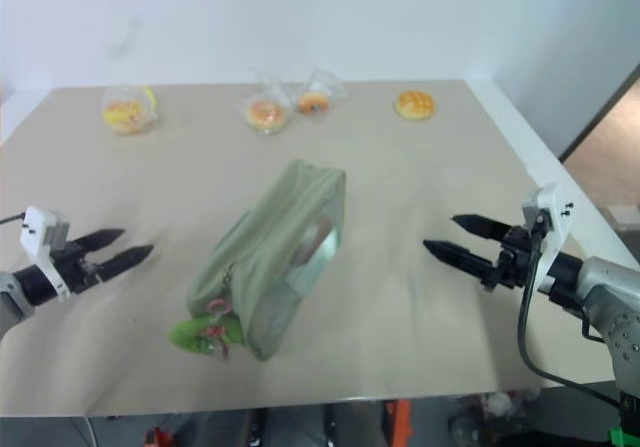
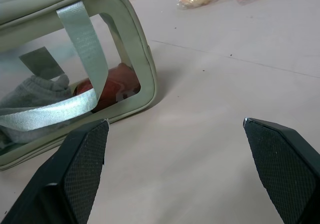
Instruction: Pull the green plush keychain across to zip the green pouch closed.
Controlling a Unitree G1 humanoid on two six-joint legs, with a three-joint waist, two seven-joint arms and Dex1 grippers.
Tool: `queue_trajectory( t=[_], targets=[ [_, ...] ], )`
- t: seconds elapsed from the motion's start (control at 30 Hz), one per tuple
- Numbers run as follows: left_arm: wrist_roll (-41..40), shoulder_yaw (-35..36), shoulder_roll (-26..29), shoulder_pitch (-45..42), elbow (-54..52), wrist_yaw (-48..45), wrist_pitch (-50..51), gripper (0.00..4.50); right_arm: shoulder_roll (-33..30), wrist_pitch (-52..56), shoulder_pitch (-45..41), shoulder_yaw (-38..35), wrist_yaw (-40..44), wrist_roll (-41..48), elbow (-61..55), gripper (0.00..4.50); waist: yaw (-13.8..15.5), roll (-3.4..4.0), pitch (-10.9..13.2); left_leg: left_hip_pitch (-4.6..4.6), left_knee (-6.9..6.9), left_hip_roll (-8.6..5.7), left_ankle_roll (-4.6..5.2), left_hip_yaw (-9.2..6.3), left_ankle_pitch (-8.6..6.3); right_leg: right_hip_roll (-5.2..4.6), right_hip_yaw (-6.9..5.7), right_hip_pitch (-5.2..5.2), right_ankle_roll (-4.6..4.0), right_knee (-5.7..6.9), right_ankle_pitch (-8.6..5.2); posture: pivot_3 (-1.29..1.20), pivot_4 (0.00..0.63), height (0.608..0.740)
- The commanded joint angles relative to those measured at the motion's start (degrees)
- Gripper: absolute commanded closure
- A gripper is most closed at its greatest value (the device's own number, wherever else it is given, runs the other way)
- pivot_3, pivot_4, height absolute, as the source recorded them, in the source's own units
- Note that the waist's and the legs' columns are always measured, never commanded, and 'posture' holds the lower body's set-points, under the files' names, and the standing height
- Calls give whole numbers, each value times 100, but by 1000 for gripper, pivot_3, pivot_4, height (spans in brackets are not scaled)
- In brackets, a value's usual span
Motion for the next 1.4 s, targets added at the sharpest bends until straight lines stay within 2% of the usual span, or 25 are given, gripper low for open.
queue_trajectory(
  t=[0.03, 0.27, 0.4, 0.57, 0.67, 0.77, 0.93, 1.13, 1.4],
  targets=[
    [-43, 90, 70, -120, -7, -127, -176, 0, -123, -70, -94, -32, 50, 41, -196, 18, 0, 0, 0, 0, 0, 0, 0, 0, 0, 0, 0, 0, 0, 0, 0, 0, 150, 740],
    [-139, -45, 161, -339, -250, -184, 74, 0, -446, -209, -210, 283, 253, -170, -273, 18, -3, 0, 0, 1, 1, 4, 0, 3, 0, 6, 4, -1, -3, 0, 0, 0, 150, 740],
    [-331, -124, 308, -601, -476, -377, 282, 0, -758, -307, -768, 556, 392, -301, -354, 18, -12, 3, 2, -1, 0, 4, 0, 13, 0, 10, 12, -9, 3, 1, 4, 0, 150, 740],
    [-745, -368, 687, -1363, -764, -757, 832, 0, -1773, -900, -2155, 1512, 1485, -869, -248, 18, -11, 14, 9, -9, 7, 3, 0, 27, 0, 17, 13, -25, -17, 0, 7, 0, 150, 740],
    [-880, -533, 895, -1598, -853, -1023, 1042, 0, -2001, -1335, -3034, 2206, 2191, -1224, -80, 18, -17, 9, 6, -8, 2, 5, -3, 42, -3, 23, 16, -30, -5, -2, 16, 0, 150, 740],
    [-1270, -677, 1147, -1728, -1195, -1525, 1339, 0, -1665, -1961, -4304, 3372, 3082, -1893, 27, 18, -130, 7, 12, -18, -6, 9, -8, 64, -10, 28, 36, -53, 0, -2, 17, 0, 150, 740],
    [-1531, -728, 977, -2112, -1433, -1386, 1399, 0, -787, -2734, -5208, 4465, 3628, -2774, 437, 18, -171, -4, 16, -23, -4, 18, -10, 64, -15, 41, 57, -61, 0, 0, 14, 0, 150, 740],
    [-2117, -509, 879, -2570, -1417, -1199, 1672, 0, 55, -3258, -6036, 4880, 3913, -3200, 1253, 18, -168, -3, 19, -47, 22, 18, -10, 65, -14, 45, 66, -79, 5, 15, 20, 0, 150, 740],
    [-2351, -456, 1067, -2336, -1584, -1446, 1755, 0, 1, -3651, -6363, 5342, 3991, -2894, 1442, 18, -164, -4, 19, -55, 42, 16, -10, 68, -14, 36, 66, -79, 15, 16, 27, 0, 150, 740]
  ],
)
